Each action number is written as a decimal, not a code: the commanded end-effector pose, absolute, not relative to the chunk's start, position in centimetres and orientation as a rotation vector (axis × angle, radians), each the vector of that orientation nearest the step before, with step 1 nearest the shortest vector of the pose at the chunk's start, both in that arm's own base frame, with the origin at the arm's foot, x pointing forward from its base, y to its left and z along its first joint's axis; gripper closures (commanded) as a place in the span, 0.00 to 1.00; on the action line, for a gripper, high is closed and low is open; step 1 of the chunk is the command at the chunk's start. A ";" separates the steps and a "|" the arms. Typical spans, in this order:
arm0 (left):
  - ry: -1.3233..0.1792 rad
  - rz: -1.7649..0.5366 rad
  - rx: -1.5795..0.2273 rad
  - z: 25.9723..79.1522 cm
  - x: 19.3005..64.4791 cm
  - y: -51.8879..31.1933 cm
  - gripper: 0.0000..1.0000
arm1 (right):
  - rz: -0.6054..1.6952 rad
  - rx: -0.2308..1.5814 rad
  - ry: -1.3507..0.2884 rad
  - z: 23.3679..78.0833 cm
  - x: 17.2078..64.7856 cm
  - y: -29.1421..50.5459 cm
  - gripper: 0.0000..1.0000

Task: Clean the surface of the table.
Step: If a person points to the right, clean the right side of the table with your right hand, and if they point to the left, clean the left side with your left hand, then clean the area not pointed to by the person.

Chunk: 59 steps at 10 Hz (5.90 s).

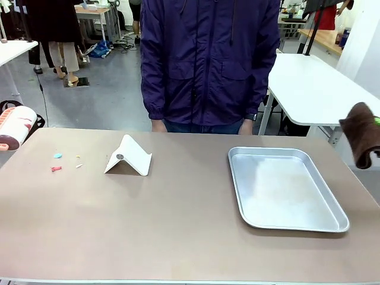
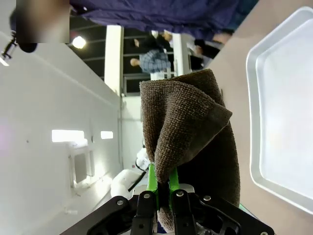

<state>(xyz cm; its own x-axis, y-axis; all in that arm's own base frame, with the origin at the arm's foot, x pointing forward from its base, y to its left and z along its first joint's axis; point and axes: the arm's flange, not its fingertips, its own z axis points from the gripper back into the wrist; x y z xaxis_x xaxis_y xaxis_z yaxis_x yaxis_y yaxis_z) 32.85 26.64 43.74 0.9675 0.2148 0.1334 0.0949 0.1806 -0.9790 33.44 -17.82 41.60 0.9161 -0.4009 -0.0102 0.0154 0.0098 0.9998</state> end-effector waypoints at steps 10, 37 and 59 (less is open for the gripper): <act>-0.273 0.069 -1.396 43.8 32.6 26.7 1.00 | -0.398 1.561 -0.355 40.4 31.1 -19.6 0.90; -0.206 0.482 -0.823 40.9 39.9 30.5 0.97 | -0.398 1.561 -0.355 40.4 31.1 -19.6 0.90; -0.253 0.474 -0.772 35.1 44.3 24.9 0.97 | -0.398 1.561 -0.355 40.4 31.1 -19.6 0.90</act>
<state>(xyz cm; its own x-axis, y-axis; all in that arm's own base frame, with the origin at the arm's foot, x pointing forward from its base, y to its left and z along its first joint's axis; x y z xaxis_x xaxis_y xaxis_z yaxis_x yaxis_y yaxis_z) 44.45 25.83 36.28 0.8652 0.5011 0.0208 -0.3344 0.6074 -0.7206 31.08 -19.58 40.02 0.8900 -0.4545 -0.0377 0.0394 -0.0059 0.9992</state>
